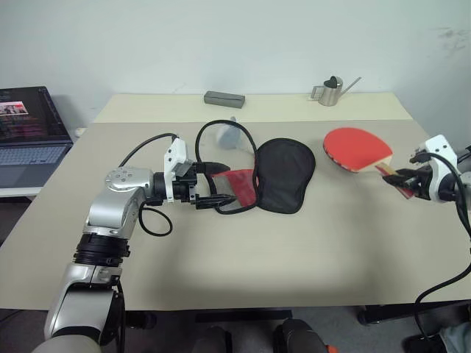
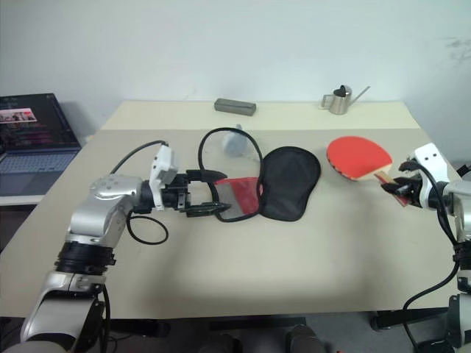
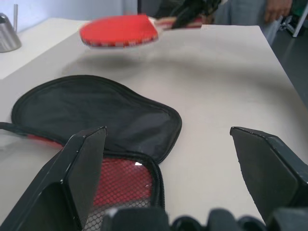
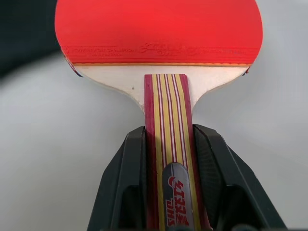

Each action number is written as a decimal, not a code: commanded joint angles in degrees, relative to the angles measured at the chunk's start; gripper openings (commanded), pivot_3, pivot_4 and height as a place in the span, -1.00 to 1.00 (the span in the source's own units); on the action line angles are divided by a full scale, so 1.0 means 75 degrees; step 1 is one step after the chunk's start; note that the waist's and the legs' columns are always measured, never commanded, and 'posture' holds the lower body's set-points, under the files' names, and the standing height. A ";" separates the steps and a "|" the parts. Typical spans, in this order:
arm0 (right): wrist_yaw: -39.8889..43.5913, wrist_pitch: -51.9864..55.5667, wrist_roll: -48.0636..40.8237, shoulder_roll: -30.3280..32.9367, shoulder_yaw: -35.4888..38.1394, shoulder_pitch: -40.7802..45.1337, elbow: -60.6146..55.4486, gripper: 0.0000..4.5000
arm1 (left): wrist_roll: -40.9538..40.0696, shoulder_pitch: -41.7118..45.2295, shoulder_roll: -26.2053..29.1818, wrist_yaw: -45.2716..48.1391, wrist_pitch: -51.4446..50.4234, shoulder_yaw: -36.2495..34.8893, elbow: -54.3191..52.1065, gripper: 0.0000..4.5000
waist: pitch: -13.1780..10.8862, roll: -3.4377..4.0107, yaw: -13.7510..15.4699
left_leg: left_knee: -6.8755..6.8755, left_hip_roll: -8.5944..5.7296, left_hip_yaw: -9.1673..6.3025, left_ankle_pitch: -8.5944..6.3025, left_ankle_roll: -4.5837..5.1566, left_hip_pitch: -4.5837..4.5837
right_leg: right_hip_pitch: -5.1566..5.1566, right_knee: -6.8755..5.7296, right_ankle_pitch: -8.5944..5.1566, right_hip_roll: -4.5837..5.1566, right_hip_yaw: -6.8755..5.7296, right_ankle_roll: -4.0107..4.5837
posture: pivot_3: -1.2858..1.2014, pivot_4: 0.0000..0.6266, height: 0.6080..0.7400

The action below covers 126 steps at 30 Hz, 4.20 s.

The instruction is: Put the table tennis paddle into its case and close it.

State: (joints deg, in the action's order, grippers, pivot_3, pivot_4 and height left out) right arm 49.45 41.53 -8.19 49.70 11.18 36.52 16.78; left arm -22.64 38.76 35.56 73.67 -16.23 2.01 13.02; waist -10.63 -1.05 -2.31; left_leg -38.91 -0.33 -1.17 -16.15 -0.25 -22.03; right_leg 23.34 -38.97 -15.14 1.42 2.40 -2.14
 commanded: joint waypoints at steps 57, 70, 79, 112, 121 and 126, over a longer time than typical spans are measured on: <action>-0.7087 0.2236 -0.0588 -0.7011 -0.0528 0.0390 -0.2568 -0.52 | -0.0021 0.0104 0.0531 -0.0500 0.0508 -0.0849 0.0258 1.00 | 0.0000 0.0001 -0.0082 | 0.0007 -0.0003 -0.0014 0.0003 -0.0005 -0.0121 | 0.0121 -0.0007 0.0002 0.0028 -0.0016 0.0005 | 0.03 -0.52 1.00; -0.7160 0.2000 -0.0471 -0.7070 -0.0606 0.0373 -0.2496 -0.52 | -0.0005 0.0106 0.0581 -0.0463 0.0542 -0.0875 0.0321 1.00 | 0.0000 0.0001 -0.0104 | 0.0007 -0.0002 -0.0014 0.0003 -0.0005 -0.0121 | 0.0121 -0.0006 0.0002 0.0029 -0.0014 0.0005 | 0.03 -0.52 1.00; -0.7255 0.2284 -0.0437 -0.6984 -0.0788 0.0021 -0.3330 -0.52 | 0.0035 0.0172 0.0520 -0.0420 0.0605 -0.0842 0.0439 1.00 | 0.0000 0.0000 -0.0104 | 0.0008 -0.0003 -0.0014 0.0003 -0.0005 -0.0122 | 0.0121 -0.0006 0.0002 0.0029 -0.0013 0.0005 | 0.03 -0.52 1.00; -0.7017 0.1770 0.0296 -0.6790 -0.1449 -0.0185 -0.3177 -0.52 | 0.0046 0.0227 0.0398 -0.0424 0.0637 -0.0765 0.0523 1.00 | 0.0000 0.0000 -0.0103 | 0.0008 -0.0002 -0.0014 0.0003 -0.0004 -0.0120 | 0.0120 -0.0007 0.0001 0.0028 -0.0015 0.0005 | 0.03 -0.52 1.00; -0.7017 0.1729 0.0235 -0.6950 -0.1297 -0.0104 -0.3068 -0.52 | 0.0035 0.0216 0.0400 -0.0436 0.0614 -0.0776 0.0491 1.00 | 0.0000 0.0000 -0.0105 | 0.0007 -0.0002 -0.0014 0.0003 -0.0005 -0.0119 | 0.0120 -0.0007 0.0002 0.0028 -0.0014 0.0005 | 0.03 -0.52 1.00; -0.7093 0.1607 0.0271 -0.7033 -0.1195 -0.0046 -0.3083 0.15 | 0.0038 0.0231 0.0393 -0.0441 0.0612 -0.0770 0.0499 1.00 | 0.0000 0.0000 -0.0111 | 0.0008 -0.0002 -0.0015 0.0003 -0.0004 -0.0119 | 0.0120 -0.0007 0.0001 0.0028 -0.0014 0.0005 | 0.03 -0.52 1.00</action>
State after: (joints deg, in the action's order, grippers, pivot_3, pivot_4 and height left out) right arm -3.66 55.42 -5.80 -2.62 1.55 34.92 -4.58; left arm -22.12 39.36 38.42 70.53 -12.07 -3.14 18.33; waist -10.63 -1.05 -3.15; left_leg -38.85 -0.35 -1.28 -16.13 -0.29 -22.92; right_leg 24.24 -39.02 -15.13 1.63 2.29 -2.10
